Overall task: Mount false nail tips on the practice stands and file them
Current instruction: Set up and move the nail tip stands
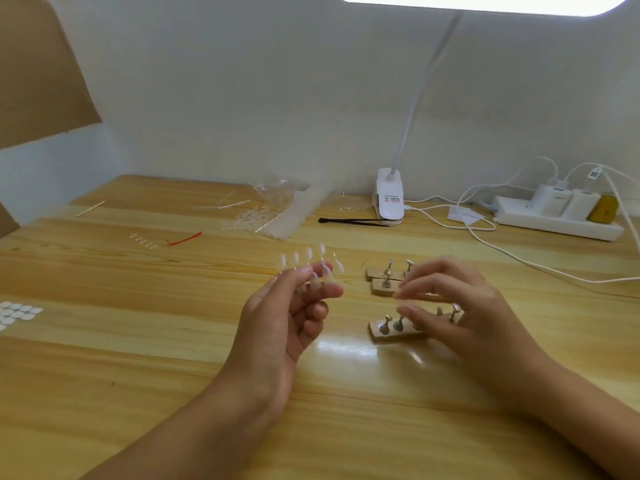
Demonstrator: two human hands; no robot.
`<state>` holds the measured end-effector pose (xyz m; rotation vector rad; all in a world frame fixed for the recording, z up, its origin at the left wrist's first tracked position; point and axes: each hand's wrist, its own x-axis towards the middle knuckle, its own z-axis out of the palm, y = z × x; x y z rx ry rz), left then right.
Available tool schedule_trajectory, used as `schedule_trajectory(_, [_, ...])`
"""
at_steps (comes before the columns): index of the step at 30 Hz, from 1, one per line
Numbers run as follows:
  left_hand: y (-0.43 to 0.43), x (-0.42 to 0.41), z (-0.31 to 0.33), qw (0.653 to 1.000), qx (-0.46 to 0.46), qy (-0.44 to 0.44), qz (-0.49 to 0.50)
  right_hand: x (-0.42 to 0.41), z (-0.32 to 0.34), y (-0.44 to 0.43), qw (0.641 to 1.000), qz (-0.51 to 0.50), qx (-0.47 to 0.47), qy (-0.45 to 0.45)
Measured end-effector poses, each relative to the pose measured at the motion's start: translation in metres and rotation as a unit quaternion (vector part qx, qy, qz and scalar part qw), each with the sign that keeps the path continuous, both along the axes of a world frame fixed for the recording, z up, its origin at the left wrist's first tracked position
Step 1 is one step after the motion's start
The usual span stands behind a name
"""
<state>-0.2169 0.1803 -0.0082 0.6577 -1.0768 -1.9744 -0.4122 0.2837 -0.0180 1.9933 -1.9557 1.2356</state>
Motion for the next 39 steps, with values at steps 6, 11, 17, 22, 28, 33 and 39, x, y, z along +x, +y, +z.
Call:
schedule_trajectory(6, [0.013, -0.002, -0.005, 0.995, -0.079, -0.029, -0.045, 0.005, -0.014, -0.004, 0.998, -0.027, -0.015, 0.063])
schedule_trajectory(11, [0.018, -0.003, -0.006, 0.992, -0.095, -0.034, -0.071, 0.004, -0.018, -0.006, 0.997, -0.023, -0.016, 0.067])
schedule_trajectory(17, [0.016, -0.003, -0.006, 0.992, -0.097, -0.036, -0.071, 0.002, -0.021, -0.008, 0.997, -0.019, -0.005, 0.076])
schedule_trajectory(22, [0.015, -0.003, -0.006, 0.992, -0.095, -0.041, -0.075, 0.005, -0.018, -0.006, 0.990, -0.039, -0.025, 0.132])
schedule_trajectory(28, [0.016, -0.005, -0.008, 0.987, -0.096, -0.072, -0.105, 0.007, 0.006, 0.004, 0.998, -0.052, -0.033, -0.035])
schedule_trajectory(33, [0.021, -0.005, -0.011, 0.974, -0.153, -0.095, -0.135, 0.011, 0.027, 0.011, 0.987, -0.028, 0.005, -0.155])
schedule_trajectory(39, [0.026, -0.006, -0.011, 0.960, -0.205, -0.131, -0.140, 0.022, 0.026, 0.011, 0.987, -0.009, 0.043, -0.152])
